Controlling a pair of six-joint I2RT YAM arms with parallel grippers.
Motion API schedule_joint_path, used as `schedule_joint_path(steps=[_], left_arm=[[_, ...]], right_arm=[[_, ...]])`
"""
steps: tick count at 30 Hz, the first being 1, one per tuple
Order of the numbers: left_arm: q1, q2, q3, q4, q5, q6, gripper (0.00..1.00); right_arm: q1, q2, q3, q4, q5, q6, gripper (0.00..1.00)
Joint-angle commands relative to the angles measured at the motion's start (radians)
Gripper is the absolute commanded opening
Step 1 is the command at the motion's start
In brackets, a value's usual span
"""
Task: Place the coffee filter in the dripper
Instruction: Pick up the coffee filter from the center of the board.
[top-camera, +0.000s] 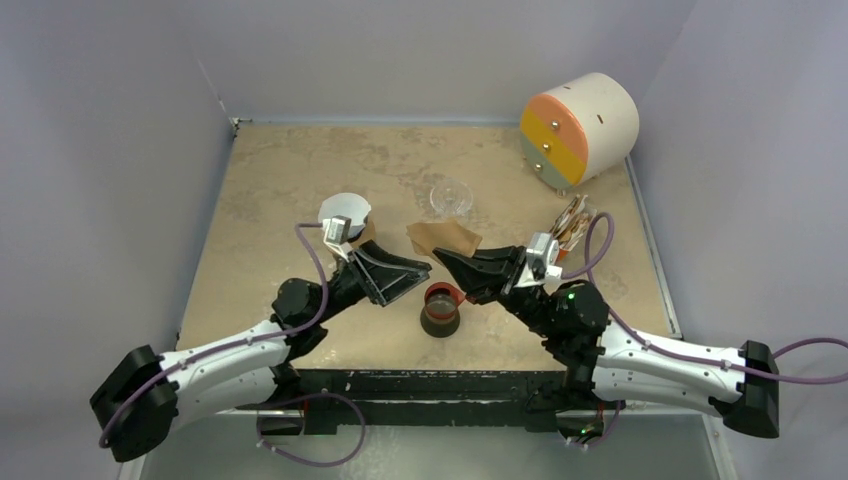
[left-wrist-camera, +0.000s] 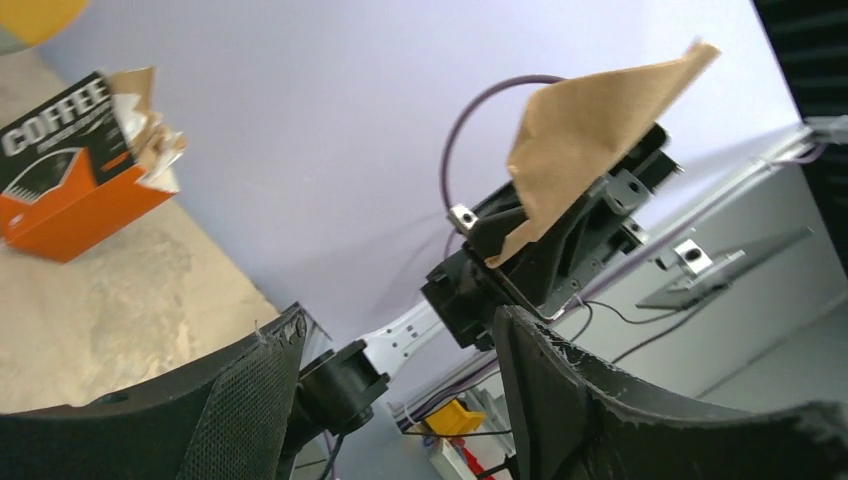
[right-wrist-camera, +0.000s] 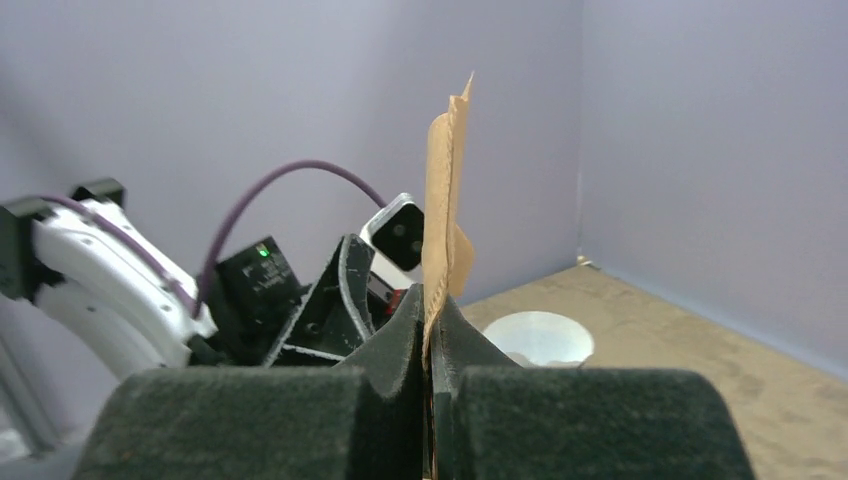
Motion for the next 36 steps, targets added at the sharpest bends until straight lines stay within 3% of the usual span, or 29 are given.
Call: schedule_joint_path(steps=[1, 17, 21, 30, 36], left_arm=[[0.004, 0.086, 0.049, 0.422, 0.099, 0.029, 0.67], [0.004, 0.054, 0.189, 0.372, 0.178, 0.148, 0.59], [0.004, 0.059, 0.200, 0.360, 0.187, 0.151, 0.49], [0.004, 0.080, 0.217, 0.340, 0.191, 0.153, 0.00], [0.004, 0.057, 0.210, 0.285, 0.159, 0.174, 0.01]], right_arm=[[0.004, -0.011, 0.036, 0.046, 0.045, 0.219, 0.00], [0.004, 0.032, -0.024, 0.194, 0.053, 0.431, 0.00], [0.004, 0.034, -0.032, 0.208, 0.055, 0.451, 0.00], [0.004, 0.042, -0.046, 0.260, 0.050, 0.455, 0.00], [0.004, 0.034, -0.057, 0.261, 0.045, 0.448, 0.00]])
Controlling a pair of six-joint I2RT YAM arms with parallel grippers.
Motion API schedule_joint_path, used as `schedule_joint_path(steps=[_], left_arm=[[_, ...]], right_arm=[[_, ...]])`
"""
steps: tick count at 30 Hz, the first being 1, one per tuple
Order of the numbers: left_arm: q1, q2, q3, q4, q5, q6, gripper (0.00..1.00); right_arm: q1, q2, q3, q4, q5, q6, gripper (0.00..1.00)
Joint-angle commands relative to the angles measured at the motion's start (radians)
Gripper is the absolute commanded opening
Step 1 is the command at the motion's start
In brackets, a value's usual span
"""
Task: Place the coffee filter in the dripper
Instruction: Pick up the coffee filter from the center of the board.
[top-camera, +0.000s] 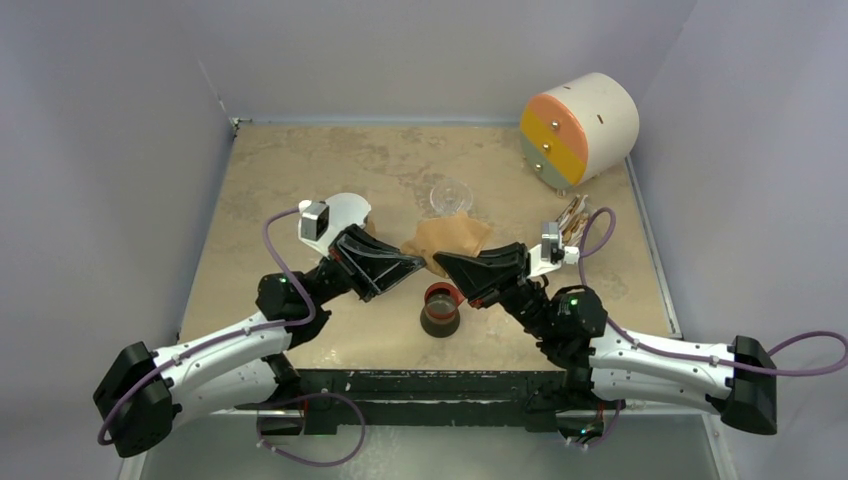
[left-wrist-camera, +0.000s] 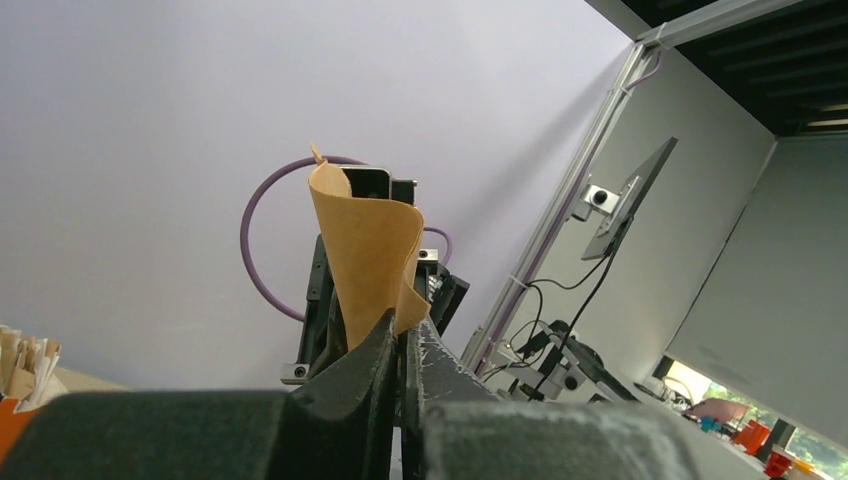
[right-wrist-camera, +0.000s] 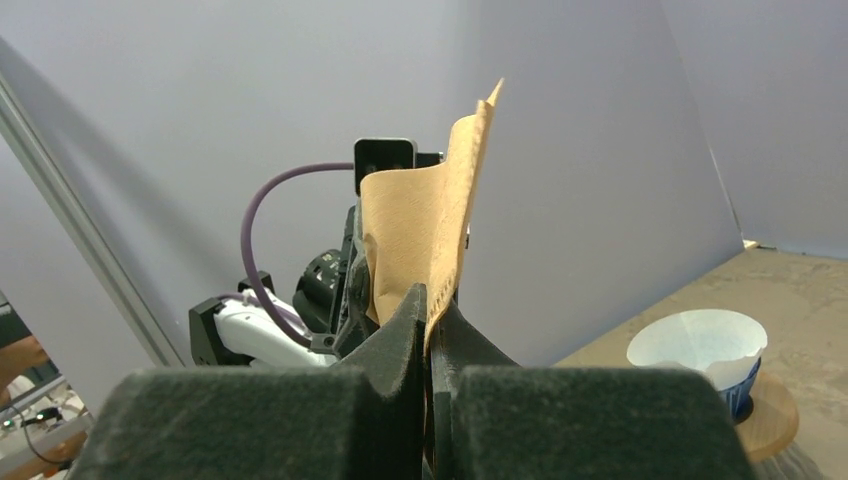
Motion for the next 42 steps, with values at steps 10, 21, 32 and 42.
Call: schedule_joint_path(steps=[10, 21, 32, 42], left_arm=[[0.002, -0.090, 0.001, -0.146, -0.115, 0.066, 0.36], [0.003, -0.058, 0.009, -0.129, -0.112, 0.060, 0.23], [0.003, -0.087, 0.007, -0.143, -0.058, 0.082, 0.00], [0.003, -0.275, 0.008, -0.438, 0.041, 0.219, 0.00]], right_arm=[[0.003, -0.009, -0.001, 0.039, -0.006, -0.011, 0.00], [0.003, 0.037, 0.013, 0.061, -0.036, 0.003, 0.00], [0.003, -0.015, -0.012, 0.008, -0.049, -0.006, 0.17], [0.003, -0.316, 0.035, -0.551, -0.066, -0.137, 0.61]])
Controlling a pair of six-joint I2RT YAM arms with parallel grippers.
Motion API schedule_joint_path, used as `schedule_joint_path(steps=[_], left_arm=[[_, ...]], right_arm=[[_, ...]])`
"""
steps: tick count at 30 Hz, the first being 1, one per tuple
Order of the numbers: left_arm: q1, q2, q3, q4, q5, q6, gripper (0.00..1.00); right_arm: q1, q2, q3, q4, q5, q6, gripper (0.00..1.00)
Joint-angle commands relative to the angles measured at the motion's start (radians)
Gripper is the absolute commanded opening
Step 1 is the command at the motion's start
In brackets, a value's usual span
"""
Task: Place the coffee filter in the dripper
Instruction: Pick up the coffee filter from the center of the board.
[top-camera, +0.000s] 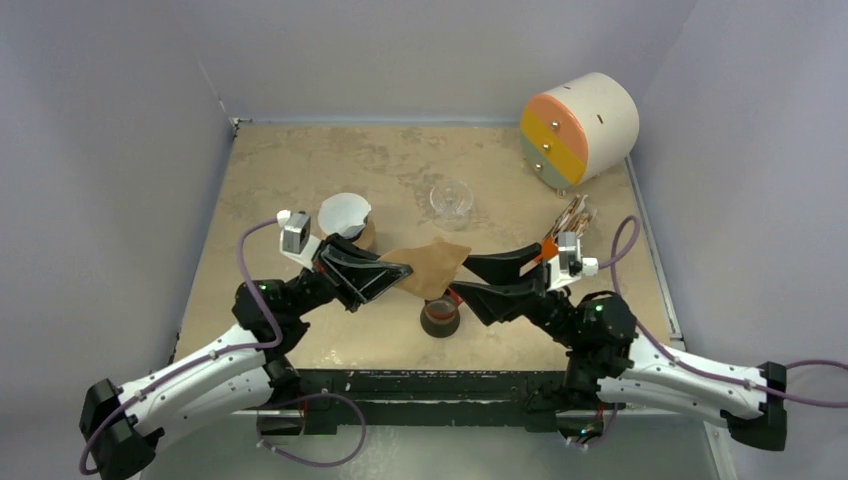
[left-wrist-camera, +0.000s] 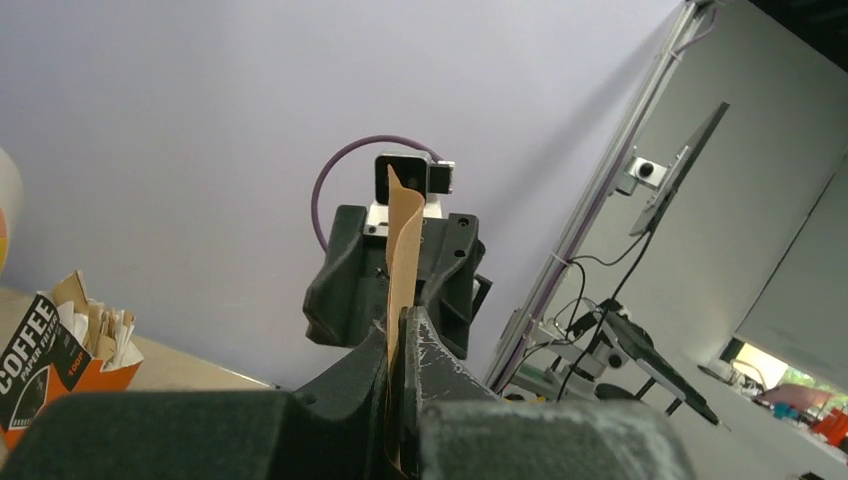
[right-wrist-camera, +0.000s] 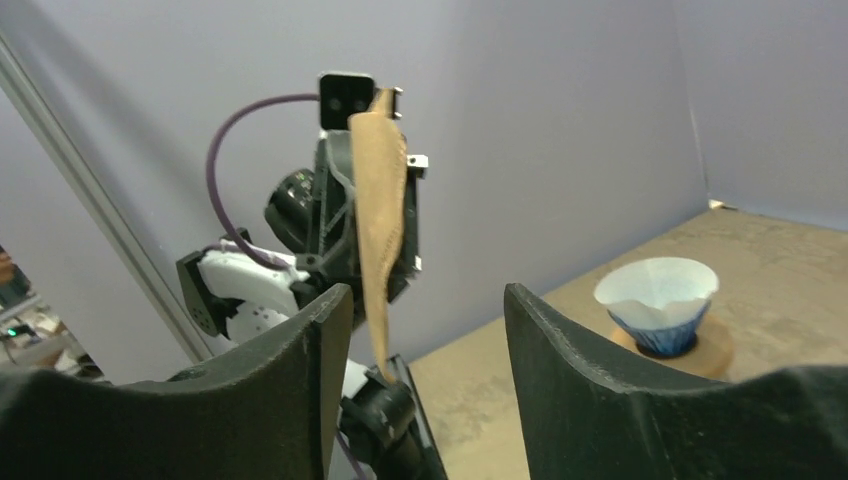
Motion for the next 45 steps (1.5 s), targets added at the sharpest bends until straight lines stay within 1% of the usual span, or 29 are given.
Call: schedule_joint_path(steps=[1, 3, 5, 8, 12, 15, 18, 20, 23, 27, 30, 39, 42, 45], left_arm=[[0.003, -0.094, 0.015, -0.180, 0.094, 0.108, 0.00], [0.003, -0.121, 0.034, -0.270, 0.158, 0.140, 0.00], [0.003, -0.140, 0.056, -0.358, 0.220, 0.170, 0.00], [0.003, -0.161, 0.107, -0.495, 0.312, 0.224, 0.00], [0.003, -0.198, 0.190, -0.732, 0.400, 0.330, 0.00], [0.002, -0.219, 0.259, -0.904, 0.453, 0.413, 0.00], [0.003, -0.226, 0.315, -1.047, 0.497, 0.475, 0.00], [0.003, -0.226, 0.349, -1.107, 0.522, 0.505, 0.00], [0.003, -0.214, 0.389, -1.168, 0.568, 0.540, 0.00], [0.003, -0.179, 0.450, -1.276, 0.605, 0.602, 0.00], [0.002, -0.168, 0.475, -1.320, 0.616, 0.629, 0.00], [0.003, -0.172, 0.488, -1.361, 0.630, 0.647, 0.00], [0.003, -0.179, 0.489, -1.364, 0.626, 0.646, 0.00], [0.003, -0.180, 0.491, -1.370, 0.617, 0.645, 0.00]], right_arm=[[0.002, -0.142, 0.066, -0.321, -0.003, -0.108, 0.64], [0.002, -0.177, 0.130, -0.468, -0.018, -0.155, 0.65], [0.002, -0.177, 0.222, -0.631, -0.057, -0.202, 0.65], [0.002, -0.117, 0.401, -0.860, -0.112, -0.257, 0.64], [0.002, -0.029, 0.587, -1.122, -0.202, -0.297, 0.64], [0.002, 0.030, 0.696, -1.262, -0.276, -0.313, 0.63], [0.002, 0.089, 0.783, -1.354, -0.350, -0.312, 0.60], [0.002, 0.134, 0.835, -1.404, -0.416, -0.310, 0.55], [0.002, 0.185, 0.877, -1.428, -0.485, -0.294, 0.52], [0.002, 0.238, 0.882, -1.381, -0.587, -0.238, 0.48], [0.001, 0.274, 0.877, -1.345, -0.639, -0.192, 0.46], [0.002, 0.344, 0.857, -1.256, -0.685, -0.126, 0.40], [0.002, 0.366, 0.855, -1.243, -0.681, -0.129, 0.39], [0.002, 0.381, 0.850, -1.229, -0.707, -0.130, 0.39]])
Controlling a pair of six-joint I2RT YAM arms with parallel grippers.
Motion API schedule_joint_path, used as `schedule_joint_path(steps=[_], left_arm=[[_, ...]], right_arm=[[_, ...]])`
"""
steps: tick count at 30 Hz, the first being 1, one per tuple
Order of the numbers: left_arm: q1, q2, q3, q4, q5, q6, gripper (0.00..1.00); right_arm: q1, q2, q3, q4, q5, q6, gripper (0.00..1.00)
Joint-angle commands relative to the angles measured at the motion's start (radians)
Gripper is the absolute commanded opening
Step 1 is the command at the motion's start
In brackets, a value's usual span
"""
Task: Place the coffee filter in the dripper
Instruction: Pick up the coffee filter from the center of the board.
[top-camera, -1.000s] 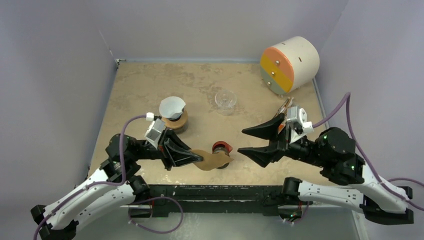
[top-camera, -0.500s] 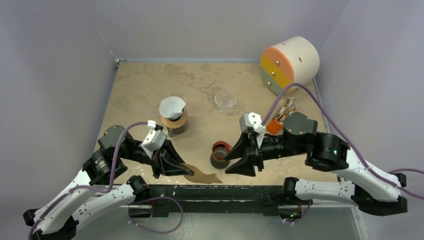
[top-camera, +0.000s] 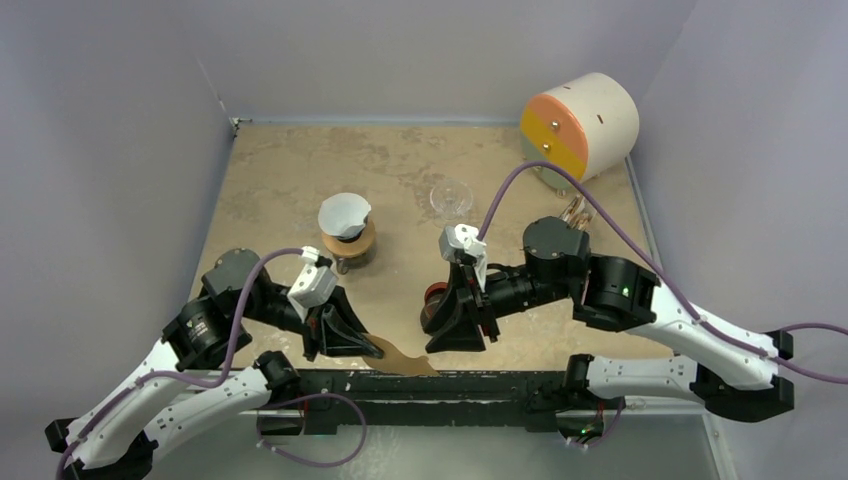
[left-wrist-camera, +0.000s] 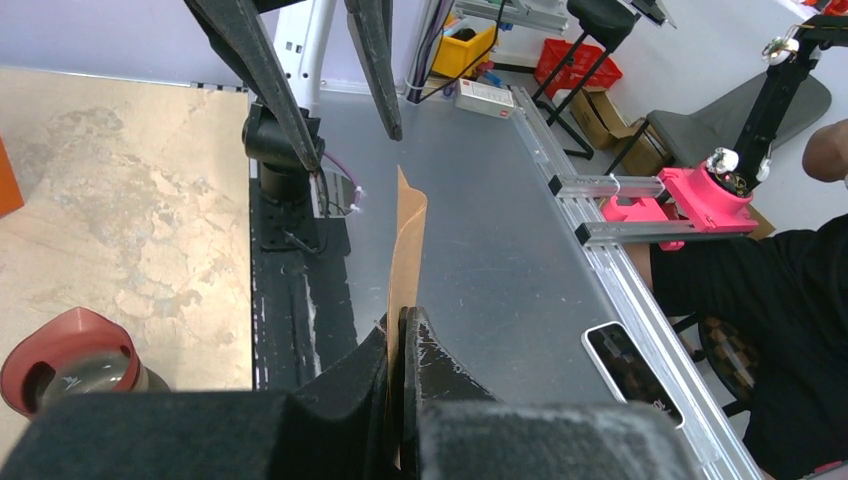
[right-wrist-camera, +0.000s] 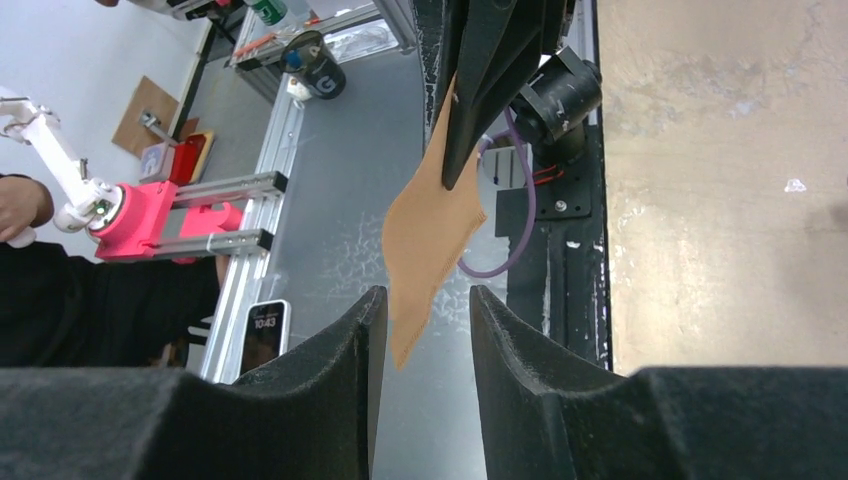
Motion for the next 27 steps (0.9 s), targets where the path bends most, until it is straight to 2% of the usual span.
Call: schedule_joint_path(steps=[1, 18, 27], left_arm=[[0.003, -0.011, 0.041, -0.009, 0.006, 0.018, 0.00], [0.003, -0.018, 0.044, -0.031, -0.064, 0.006, 0.00], [0.003, -0.019, 0.048, -0.022, -0.055, -0.001, 0.00]], right_arm=[[0.002, 0.017, 0.002, 0.063, -0.058, 0.020, 0.39], [0.003, 0.036, -0.023, 0.045, -0.070, 0.016, 0.37], [0.003, 0.036, -0.029, 0.016, -0.041, -0.008, 0.29]])
